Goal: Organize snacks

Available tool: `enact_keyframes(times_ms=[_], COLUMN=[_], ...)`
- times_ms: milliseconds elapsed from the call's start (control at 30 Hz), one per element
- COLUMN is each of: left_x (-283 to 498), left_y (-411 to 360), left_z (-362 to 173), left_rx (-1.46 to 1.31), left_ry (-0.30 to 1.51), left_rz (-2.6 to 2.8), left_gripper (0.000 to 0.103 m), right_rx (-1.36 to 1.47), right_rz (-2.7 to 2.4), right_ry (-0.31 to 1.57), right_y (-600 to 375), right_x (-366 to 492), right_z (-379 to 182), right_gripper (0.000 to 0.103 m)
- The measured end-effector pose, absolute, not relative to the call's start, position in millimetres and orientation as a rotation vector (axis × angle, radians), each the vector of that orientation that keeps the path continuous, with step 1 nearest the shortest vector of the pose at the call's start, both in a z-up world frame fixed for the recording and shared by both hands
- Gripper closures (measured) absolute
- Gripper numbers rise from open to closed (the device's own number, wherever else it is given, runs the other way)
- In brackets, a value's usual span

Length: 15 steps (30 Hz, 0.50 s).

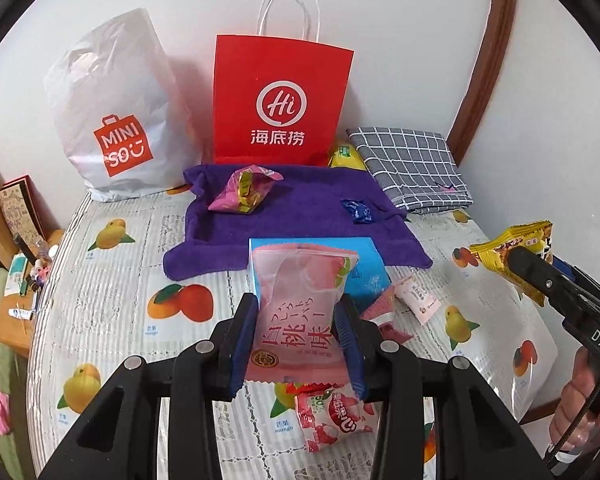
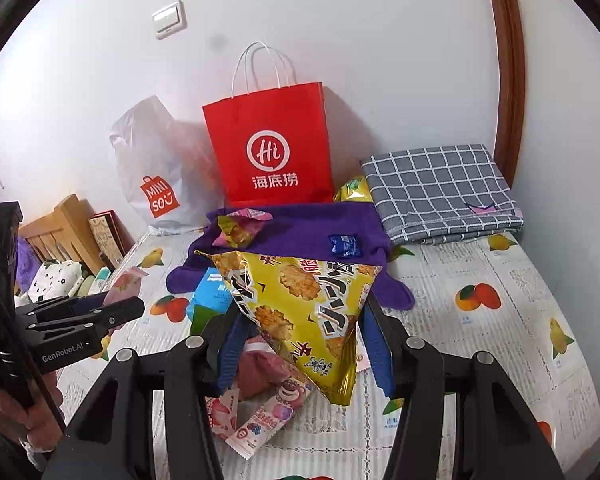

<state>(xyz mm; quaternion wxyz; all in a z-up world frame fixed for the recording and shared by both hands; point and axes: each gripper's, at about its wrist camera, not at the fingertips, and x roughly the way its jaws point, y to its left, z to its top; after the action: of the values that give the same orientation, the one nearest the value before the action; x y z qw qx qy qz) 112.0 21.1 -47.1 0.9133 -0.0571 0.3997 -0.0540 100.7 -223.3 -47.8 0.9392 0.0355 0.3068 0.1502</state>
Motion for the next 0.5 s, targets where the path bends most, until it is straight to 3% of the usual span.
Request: enact_keyframes(times_ms=[500], left_x=[125.9], left_y=[37.3], left_z=[-44.3], left_rx=[-0.143], left_ry=[0.816], left_rz=[-0.109], left_gripper=[0.065], right_rx=[0.086], right_rz=[0.308], right_ry=[0.639], right_y=[-211.5], right_x=[123.9], right_z=[-38.5], right_gripper=[0.050])
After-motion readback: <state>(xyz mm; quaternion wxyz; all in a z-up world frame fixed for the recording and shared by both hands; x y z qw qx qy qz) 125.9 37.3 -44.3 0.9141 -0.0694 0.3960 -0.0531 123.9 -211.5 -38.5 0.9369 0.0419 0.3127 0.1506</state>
